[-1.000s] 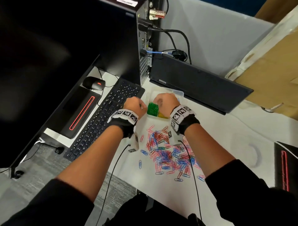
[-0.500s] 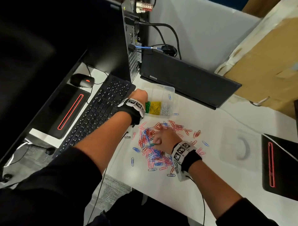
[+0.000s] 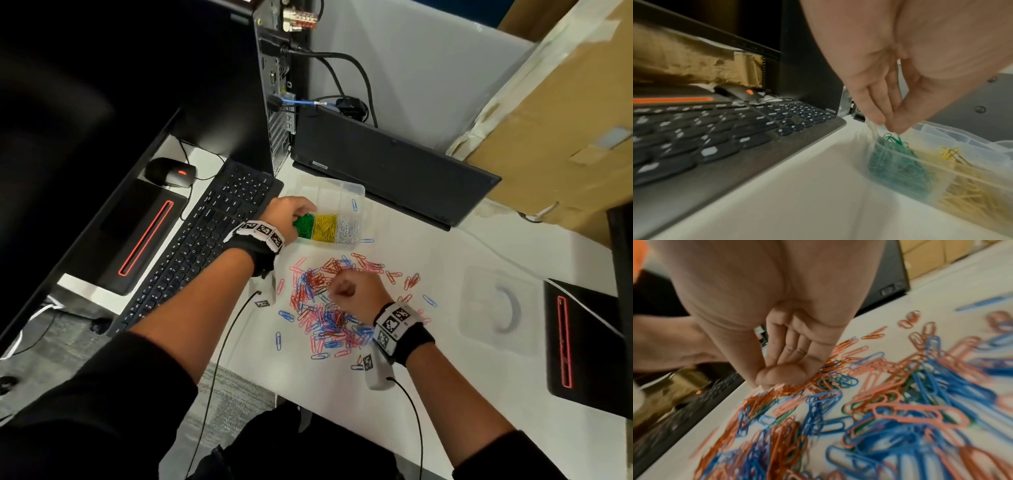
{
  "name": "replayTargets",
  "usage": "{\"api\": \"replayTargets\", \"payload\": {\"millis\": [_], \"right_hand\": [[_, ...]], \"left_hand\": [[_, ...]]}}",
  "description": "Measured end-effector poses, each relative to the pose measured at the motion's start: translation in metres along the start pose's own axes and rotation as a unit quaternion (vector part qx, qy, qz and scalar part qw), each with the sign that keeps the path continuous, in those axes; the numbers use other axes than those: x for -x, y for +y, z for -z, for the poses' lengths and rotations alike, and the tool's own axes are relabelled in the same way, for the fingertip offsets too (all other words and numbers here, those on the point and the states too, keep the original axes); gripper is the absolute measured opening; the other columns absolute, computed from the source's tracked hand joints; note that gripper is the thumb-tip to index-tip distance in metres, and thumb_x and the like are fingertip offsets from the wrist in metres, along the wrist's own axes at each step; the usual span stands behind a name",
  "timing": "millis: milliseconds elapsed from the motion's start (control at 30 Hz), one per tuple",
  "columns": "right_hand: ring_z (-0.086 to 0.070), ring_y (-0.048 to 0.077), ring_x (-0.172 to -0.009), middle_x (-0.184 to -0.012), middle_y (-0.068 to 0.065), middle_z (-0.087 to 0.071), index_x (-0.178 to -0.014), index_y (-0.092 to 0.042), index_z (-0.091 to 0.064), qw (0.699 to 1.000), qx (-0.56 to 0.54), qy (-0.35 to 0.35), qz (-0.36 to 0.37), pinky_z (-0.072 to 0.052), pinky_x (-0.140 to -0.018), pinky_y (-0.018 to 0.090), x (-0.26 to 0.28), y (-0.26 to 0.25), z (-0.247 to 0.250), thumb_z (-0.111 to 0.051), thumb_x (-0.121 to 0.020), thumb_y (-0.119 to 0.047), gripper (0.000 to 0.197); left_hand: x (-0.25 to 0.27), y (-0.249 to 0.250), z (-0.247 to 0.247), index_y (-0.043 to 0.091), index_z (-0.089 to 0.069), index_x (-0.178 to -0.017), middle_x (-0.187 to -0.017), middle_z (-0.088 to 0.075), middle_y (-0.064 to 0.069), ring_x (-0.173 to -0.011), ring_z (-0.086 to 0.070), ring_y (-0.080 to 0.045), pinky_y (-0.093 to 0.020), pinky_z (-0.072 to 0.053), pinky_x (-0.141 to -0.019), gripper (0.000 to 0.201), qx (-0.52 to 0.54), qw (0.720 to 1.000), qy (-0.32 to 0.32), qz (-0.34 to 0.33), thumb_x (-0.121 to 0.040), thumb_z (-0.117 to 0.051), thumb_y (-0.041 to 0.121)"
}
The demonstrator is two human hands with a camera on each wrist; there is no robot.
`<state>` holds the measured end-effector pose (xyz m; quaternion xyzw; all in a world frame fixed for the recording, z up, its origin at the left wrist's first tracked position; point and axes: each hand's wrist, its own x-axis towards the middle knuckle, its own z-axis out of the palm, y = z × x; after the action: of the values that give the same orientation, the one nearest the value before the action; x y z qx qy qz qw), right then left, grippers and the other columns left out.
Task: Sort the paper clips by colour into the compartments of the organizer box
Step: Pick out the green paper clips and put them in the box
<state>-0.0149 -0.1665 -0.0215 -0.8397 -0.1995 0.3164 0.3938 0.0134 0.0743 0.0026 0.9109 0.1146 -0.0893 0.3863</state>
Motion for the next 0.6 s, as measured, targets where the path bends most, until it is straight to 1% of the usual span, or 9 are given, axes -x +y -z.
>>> {"api": "replayTargets", "payload": {"millis": [67,133,167,233,300,333,433,500,600], "right_hand": [[-0.067,0.012,-0.077,-0.092,0.0,-0.069,-0.112,-0.014,-0.069,0.998,-0.048,-0.007,-0.043,-0.059,-0.075,0.026,0.006,0.003,0.006,-0.067,-0.088,-0.006,0.025],[-0.065,0.014,-0.073,-0.088,0.002,-0.068,-0.116,-0.013,-0.068,0.99,-0.107,-0.034,-0.085,-0.058,-0.073,0.028,0.012,0.007,0.012,-0.06,-0.094,-0.006,0.025],[-0.064,0.016,-0.072,-0.084,0.003,-0.068,-0.112,-0.013,-0.07,0.984,-0.14,-0.042,-0.101,-0.057,-0.074,0.03,0.014,0.01,0.015,-0.059,-0.095,-0.006,0.022],[-0.063,0.021,-0.073,-0.08,0.008,-0.067,-0.101,-0.013,-0.072,0.971,-0.199,-0.037,-0.129,-0.055,-0.076,0.037,0.018,0.014,0.017,-0.059,-0.094,-0.005,0.017],[-0.063,0.021,-0.072,-0.081,0.01,-0.066,-0.093,-0.009,-0.07,0.959,-0.239,-0.023,-0.147,-0.055,-0.072,0.035,0.022,0.015,0.017,-0.057,-0.093,0.0,0.016],[-0.062,0.019,-0.071,-0.081,0.01,-0.066,-0.089,-0.007,-0.068,0.957,-0.249,-0.021,-0.149,-0.055,-0.067,0.031,0.024,0.015,0.016,-0.054,-0.093,0.004,0.018],[-0.063,0.016,-0.07,-0.082,0.007,-0.07,-0.081,-0.008,-0.066,0.975,-0.184,-0.025,-0.123,-0.053,-0.061,0.026,0.028,0.012,0.013,-0.049,-0.09,0.007,0.024],[-0.066,0.013,-0.074,-0.085,0.001,-0.072,-0.084,-0.013,-0.069,0.993,-0.075,-0.021,-0.093,-0.056,-0.068,0.025,0.028,0.014,0.008,-0.057,-0.09,-0.001,0.018],[-0.065,0.009,-0.077,-0.084,-0.005,-0.069,-0.087,-0.021,-0.071,0.998,0.055,0.012,-0.04,-0.056,-0.075,0.025,0.028,0.019,-0.001,-0.068,-0.086,-0.011,0.01]], "left_hand": [[0.01,0.0,-0.002,0.018,-0.068,-0.109,-0.103,-0.064,-0.001,-0.095,-0.06,-0.015,-0.026,-0.053,-0.086,0.052,0.005,0.998,0.051,-0.023,-0.074,-0.055,-0.017],[0.025,0.003,-0.008,0.021,-0.069,-0.102,-0.094,-0.059,0.003,-0.084,-0.056,-0.01,-0.02,-0.049,-0.077,0.038,0.001,0.995,0.086,-0.041,-0.077,-0.063,-0.007],[0.033,0.005,-0.013,0.023,-0.069,-0.099,-0.091,-0.058,0.006,-0.081,-0.054,-0.007,-0.018,-0.047,-0.075,0.031,-0.004,0.995,0.081,-0.051,-0.079,-0.066,0.001],[0.051,0.012,-0.025,0.025,-0.069,-0.095,-0.086,-0.057,0.012,-0.077,-0.053,-0.002,-0.019,-0.05,-0.074,0.018,-0.02,0.997,0.027,-0.063,-0.082,-0.069,0.013],[0.067,0.019,-0.04,0.025,-0.072,-0.092,-0.082,-0.059,0.015,-0.074,-0.056,-0.004,-0.024,-0.054,-0.075,0.009,-0.058,0.996,-0.034,-0.063,-0.084,-0.07,0.02],[0.074,0.02,-0.048,0.025,-0.074,-0.09,-0.081,-0.059,0.015,-0.073,-0.056,-0.007,-0.027,-0.053,-0.076,0.007,-0.081,0.994,-0.043,-0.061,-0.084,-0.07,0.024],[0.086,0.02,-0.069,0.025,-0.075,-0.09,-0.08,-0.062,0.007,-0.074,-0.056,-0.013,-0.027,-0.05,-0.075,0.012,-0.106,0.993,-0.033,-0.041,-0.081,-0.072,0.032],[0.089,0.018,-0.079,0.026,-0.074,-0.093,-0.086,-0.064,0.003,-0.078,-0.058,-0.016,-0.025,-0.049,-0.074,0.015,-0.123,0.992,-0.027,-0.018,-0.08,-0.073,0.034],[0.092,0.016,-0.087,0.025,-0.073,-0.086,-0.087,-0.063,0.003,-0.08,-0.059,-0.018,-0.025,-0.048,-0.072,0.012,-0.138,0.99,-0.023,-0.005,-0.08,-0.073,0.035]]}}
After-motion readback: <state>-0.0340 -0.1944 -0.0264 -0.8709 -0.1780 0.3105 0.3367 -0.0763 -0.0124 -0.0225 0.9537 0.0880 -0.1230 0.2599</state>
